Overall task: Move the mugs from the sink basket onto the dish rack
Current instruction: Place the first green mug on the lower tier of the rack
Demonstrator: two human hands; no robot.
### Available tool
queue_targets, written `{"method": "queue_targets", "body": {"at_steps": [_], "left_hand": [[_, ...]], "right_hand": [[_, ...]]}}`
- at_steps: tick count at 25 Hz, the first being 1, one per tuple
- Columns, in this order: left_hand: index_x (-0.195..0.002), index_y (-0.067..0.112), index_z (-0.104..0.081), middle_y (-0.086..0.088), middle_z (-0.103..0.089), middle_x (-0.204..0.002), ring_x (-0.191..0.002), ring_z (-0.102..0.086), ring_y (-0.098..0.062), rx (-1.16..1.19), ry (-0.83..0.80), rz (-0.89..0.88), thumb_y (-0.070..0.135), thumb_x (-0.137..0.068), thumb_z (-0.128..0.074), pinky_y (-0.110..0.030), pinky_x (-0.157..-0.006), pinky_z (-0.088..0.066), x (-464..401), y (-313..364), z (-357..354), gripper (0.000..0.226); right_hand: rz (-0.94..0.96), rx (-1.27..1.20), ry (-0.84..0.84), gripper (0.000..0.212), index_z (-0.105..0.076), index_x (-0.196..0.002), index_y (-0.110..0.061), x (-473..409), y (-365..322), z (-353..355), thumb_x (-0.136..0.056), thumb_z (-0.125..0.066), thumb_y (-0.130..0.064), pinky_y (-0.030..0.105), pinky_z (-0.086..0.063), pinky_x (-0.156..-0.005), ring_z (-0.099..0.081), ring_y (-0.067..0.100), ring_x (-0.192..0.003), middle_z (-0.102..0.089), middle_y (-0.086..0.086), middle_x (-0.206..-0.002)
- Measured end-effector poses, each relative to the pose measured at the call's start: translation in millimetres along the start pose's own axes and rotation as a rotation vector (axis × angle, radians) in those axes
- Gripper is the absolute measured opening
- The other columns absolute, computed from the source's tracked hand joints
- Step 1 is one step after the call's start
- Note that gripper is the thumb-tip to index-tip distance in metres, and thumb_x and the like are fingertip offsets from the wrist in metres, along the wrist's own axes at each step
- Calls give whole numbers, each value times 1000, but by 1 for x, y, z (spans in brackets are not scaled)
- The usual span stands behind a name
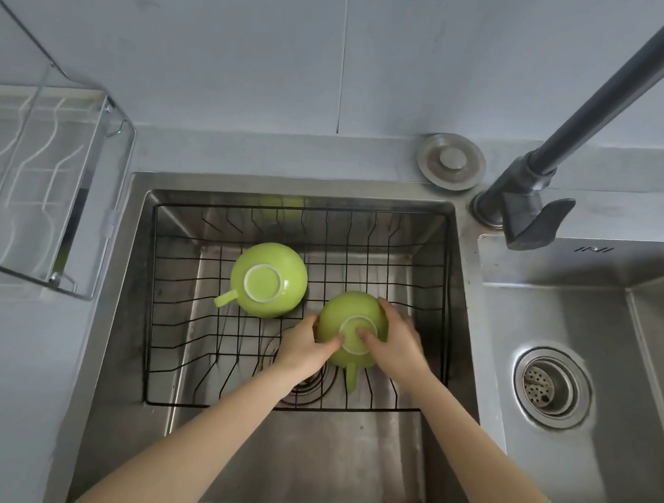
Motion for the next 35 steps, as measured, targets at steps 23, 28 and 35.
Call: {"method": "queue_targets", "body": {"at_steps": [23, 28, 35], "left_hand": [[-142, 12, -20, -12, -39, -135, -119, -48, -27, -149, 57, -465, 37, -63, -78, -42, -105, -41, 145, -22, 78, 101], [-140, 12, -26, -11, -31, -138, -120, -45, -26, -127, 139, -551, 20, -69, -77, -35, -108, -37, 175, -39, 110, 88], [-140, 13, -26, -8, -34, -136, -103, -50, -18, -204, 193, -591, 22, -67, -79, -24, -92, -39, 207, -79, 181, 91]], "right_hand": [[239, 79, 154, 76, -22, -144, -25, 165, -86, -9, -82, -60, -46, 41, -35, -107, -34, 33, -129, -32, 15, -139], [303, 169, 160, 92, -11, -146, -24, 203, -114, -37, -76, -69, -39, 38, -27, -110, -24, 31, -133, -27, 14, -142], [320, 129, 148, 94, -12, -146, -24, 230, -153, -98, -74, -71, -41, 40, -31, -108, -29, 32, -132, -28, 15, -141]]}}
Point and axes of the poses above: each hand's wrist, its own x-axis away from the middle knuckle, its own z-axis out of the back of the hand, y = z × x, the point moved 3 cm from there along -x, towards the middle knuckle
